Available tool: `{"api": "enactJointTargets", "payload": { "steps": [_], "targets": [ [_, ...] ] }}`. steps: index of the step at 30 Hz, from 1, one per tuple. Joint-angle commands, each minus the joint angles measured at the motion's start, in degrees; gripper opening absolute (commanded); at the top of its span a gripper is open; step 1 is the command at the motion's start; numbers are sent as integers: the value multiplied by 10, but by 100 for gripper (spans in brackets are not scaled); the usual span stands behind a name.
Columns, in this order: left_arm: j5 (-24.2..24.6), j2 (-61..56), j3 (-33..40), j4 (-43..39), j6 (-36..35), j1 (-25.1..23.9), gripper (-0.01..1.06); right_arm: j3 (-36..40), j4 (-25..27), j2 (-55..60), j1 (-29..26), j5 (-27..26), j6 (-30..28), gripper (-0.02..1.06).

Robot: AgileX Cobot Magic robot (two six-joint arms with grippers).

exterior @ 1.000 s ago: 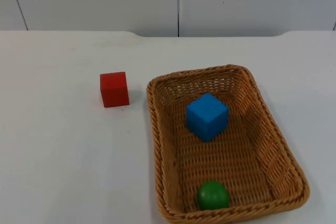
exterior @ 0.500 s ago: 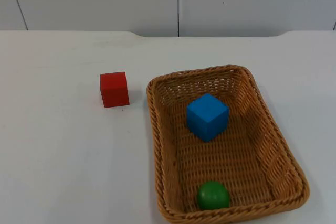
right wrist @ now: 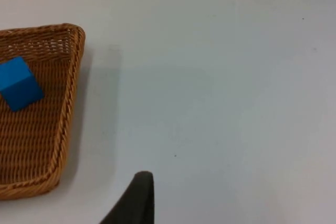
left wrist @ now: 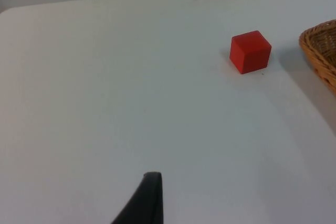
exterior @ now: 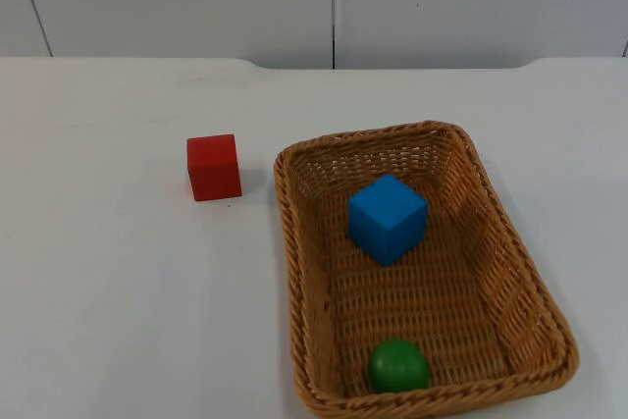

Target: Place all geometric objects except the red cube into the basket.

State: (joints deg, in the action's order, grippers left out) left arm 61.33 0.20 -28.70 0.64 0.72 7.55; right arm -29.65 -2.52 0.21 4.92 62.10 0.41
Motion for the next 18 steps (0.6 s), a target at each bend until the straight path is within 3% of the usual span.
{"api": "enactJointTargets", "payload": {
  "steps": [1, 18],
  "targets": [
    [2, -2, 3, 1, 0, -2, 105, 1, 1, -2, -3, -4, 0, 105],
    [2, -2, 3, 1, 1, -21, 105, 1, 1, -2, -3, -4, 0, 105]
  ]
}}
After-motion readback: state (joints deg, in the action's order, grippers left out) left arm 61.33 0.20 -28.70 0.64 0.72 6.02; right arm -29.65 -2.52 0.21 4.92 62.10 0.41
